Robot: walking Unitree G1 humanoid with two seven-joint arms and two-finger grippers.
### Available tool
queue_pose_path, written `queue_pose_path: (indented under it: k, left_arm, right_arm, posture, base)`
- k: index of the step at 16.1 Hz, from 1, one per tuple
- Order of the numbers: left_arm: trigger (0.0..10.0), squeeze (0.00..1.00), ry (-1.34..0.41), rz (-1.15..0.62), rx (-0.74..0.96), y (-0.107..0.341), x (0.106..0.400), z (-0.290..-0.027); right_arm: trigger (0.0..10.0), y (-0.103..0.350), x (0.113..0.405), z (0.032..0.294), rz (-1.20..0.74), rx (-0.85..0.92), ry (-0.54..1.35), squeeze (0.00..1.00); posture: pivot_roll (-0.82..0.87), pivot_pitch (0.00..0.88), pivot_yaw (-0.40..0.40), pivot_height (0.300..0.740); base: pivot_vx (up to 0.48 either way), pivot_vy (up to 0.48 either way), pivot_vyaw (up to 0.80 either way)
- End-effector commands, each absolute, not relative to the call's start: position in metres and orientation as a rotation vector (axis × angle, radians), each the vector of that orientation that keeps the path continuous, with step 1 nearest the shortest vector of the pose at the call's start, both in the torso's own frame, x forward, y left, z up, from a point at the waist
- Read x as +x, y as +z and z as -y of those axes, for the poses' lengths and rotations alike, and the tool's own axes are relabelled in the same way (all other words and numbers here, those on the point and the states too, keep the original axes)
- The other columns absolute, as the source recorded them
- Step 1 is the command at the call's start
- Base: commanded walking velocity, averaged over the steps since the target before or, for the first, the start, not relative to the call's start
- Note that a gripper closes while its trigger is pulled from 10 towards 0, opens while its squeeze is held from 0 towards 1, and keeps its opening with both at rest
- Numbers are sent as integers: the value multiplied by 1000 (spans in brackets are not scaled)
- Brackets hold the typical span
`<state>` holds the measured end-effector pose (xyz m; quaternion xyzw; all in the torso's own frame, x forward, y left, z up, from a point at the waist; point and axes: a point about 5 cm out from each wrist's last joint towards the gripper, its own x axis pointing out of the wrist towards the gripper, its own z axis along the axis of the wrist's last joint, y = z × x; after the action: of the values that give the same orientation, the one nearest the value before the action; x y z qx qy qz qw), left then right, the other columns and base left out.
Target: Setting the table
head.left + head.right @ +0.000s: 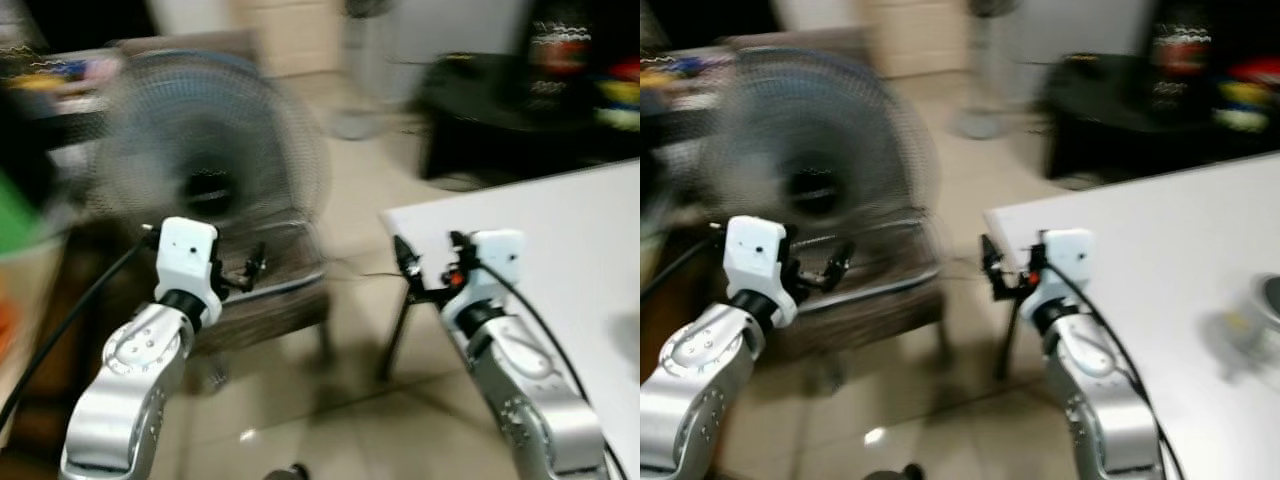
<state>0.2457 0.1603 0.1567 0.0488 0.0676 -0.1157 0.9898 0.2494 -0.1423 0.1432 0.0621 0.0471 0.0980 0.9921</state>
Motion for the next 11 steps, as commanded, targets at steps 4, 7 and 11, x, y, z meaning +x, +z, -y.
queue_pose_path:
  k: [4,7,11]
  left_arm:
    - [10000,1000,-231,-154,37,159,245,-163]
    - [10000,1000,-239,-150,58,159,244,-162]
    - [10000,1000,-222,-138,106,160,243,-166]
  right_arm:
    - [10000,143,254,140,-88,142,192,1000]
    - [10000,143,254,140,-88,140,198,1000]
    - [10000,141,252,138,-95,152,204,1000]
  posture:
    - [153,0,45,740]
    - [155,0,42,740]
    - [163,0,40,740]
  base:
    - [0,0,800]
    - [0,0,800]
    - [0,0,800]
